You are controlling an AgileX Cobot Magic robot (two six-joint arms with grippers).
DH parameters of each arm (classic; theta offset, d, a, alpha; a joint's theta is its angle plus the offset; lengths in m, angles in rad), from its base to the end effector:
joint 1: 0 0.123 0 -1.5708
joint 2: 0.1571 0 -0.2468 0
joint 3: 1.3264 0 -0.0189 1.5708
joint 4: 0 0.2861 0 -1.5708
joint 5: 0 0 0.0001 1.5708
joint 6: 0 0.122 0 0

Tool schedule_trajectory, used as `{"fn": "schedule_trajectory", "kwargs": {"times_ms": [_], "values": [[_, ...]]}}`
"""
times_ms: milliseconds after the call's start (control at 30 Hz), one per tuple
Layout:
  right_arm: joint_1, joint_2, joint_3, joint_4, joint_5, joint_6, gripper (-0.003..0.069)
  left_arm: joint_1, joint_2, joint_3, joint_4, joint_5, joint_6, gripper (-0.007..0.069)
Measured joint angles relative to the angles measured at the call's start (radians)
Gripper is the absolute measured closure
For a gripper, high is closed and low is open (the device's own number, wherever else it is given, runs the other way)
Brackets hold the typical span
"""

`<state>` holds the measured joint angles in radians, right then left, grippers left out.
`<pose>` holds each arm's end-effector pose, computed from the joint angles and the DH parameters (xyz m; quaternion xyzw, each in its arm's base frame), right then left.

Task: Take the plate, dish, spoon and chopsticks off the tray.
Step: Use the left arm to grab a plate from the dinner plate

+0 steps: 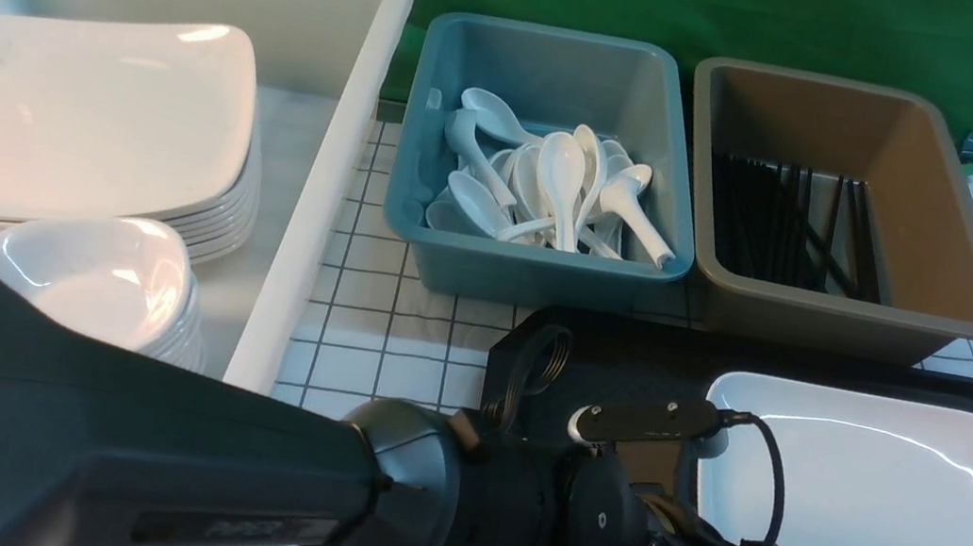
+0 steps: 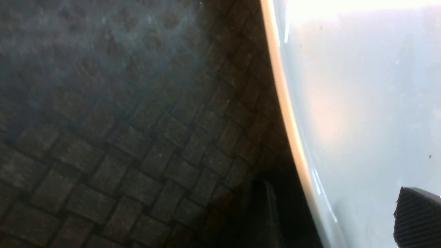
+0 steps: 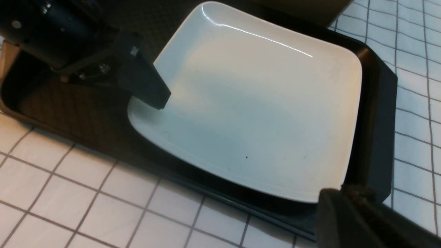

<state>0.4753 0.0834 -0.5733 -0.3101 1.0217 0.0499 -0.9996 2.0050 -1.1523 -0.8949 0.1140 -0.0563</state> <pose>0.1009 0.0162 0.3054 -0.1742 0.8171 -0.0122 0.5494 0.2278 -0.3746 0.0530 0.0400 0.9318 -0.3197 0.1672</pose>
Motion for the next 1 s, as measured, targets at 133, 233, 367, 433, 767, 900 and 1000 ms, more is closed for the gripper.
{"fn": "schedule_trajectory", "kwargs": {"times_ms": [133, 233, 367, 433, 767, 900, 1000], "values": [[0.000, 0.000, 0.000, 0.000, 0.000, 0.001, 0.0590, -0.017, 0.021, -0.011, -0.050, -0.027, 0.001, 0.0137], [0.000, 0.000, 0.000, 0.000, 0.000, 0.001, 0.0589, -0.023, 0.035, -0.025, -0.083, -0.038, 0.002, 0.0137], [0.000, 0.000, 0.000, 0.000, -0.001, 0.001, 0.0587, -0.025, 0.049, -0.057, -0.101, -0.022, 0.007, 0.0137], [0.000, 0.000, 0.000, 0.000, -0.001, 0.001, 0.0587, -0.025, 0.051, -0.068, -0.101, -0.014, 0.012, 0.0137], [0.000, 0.000, 0.000, -0.001, -0.031, 0.002, 0.0586, -0.032, 0.085, -0.136, -0.101, -0.019, 0.019, 0.0135], [0.000, 0.000, 0.000, -0.001, -0.034, 0.017, 0.0586, -0.033, 0.088, -0.138, -0.101, -0.052, 0.021, 0.0135], [0.000, 0.000, 0.000, -0.001, -0.034, 0.019, 0.0586, -0.033, 0.088, -0.138, -0.101, -0.060, 0.022, 0.0137]]}}
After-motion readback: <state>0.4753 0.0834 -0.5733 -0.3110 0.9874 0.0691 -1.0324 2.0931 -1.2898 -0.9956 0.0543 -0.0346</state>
